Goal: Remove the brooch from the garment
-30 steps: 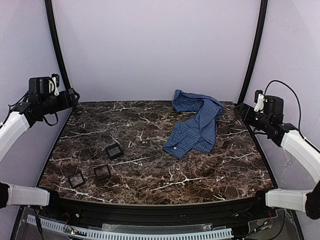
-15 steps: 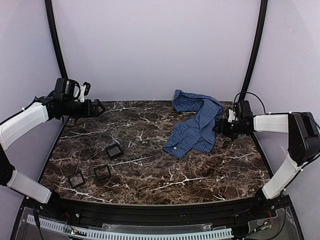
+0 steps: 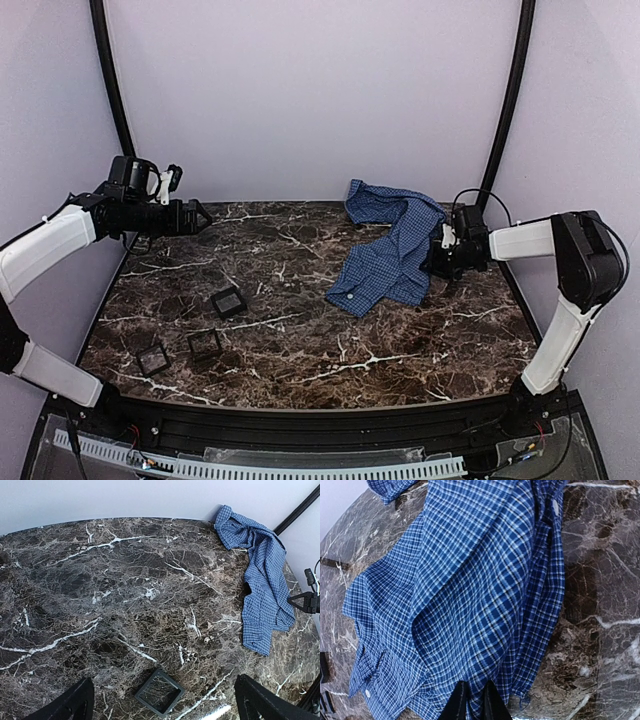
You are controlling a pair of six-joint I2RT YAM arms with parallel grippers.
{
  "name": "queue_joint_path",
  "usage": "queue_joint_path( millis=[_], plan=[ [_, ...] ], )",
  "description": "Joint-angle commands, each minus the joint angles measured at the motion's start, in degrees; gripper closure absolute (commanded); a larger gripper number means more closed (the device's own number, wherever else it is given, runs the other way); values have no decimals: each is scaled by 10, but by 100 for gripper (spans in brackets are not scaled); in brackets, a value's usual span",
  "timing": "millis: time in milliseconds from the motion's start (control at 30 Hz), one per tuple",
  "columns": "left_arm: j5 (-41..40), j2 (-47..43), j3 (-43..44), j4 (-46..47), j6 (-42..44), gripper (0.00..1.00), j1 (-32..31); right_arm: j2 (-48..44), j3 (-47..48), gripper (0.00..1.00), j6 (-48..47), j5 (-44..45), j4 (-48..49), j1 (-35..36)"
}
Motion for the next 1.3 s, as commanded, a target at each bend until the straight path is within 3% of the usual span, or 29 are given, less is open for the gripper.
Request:
queue_joint_path(
  millis=[0, 167, 367, 600, 767, 900, 1033, 1133, 1267],
  plan=[
    [7, -17, 0, -12, 8, 0, -2, -1, 10, 100, -5, -1, 13, 7],
    [7, -18, -1, -12, 8, 0, -3, -29, -4, 100, -5, -13, 7, 21],
    [5, -15, -2, -13, 4, 0, -5, -115, -50, 100, -2, -23, -24, 95],
    [9, -4, -9, -3, -39, 0, -69, -264, -118, 100, 27, -30, -49, 266],
    [2, 2, -20, 0, -71, 0, -129, -308, -132, 99, 49, -52, -29, 393],
    [22, 4, -51, 58, -134, 0, -172, -321, -99, 51, 47, -38, -37, 444],
    [15, 30, -68, 105, -178, 0, -228, -351, -61, 17, 61, 92, -86, 443],
    [17, 58, -69, 130, -208, 0, -261, -359, -43, 7, 69, 199, -131, 430],
    [16, 99, -72, 180, -248, 0, -308, -337, -26, 5, 84, 314, -189, 394]
  ],
)
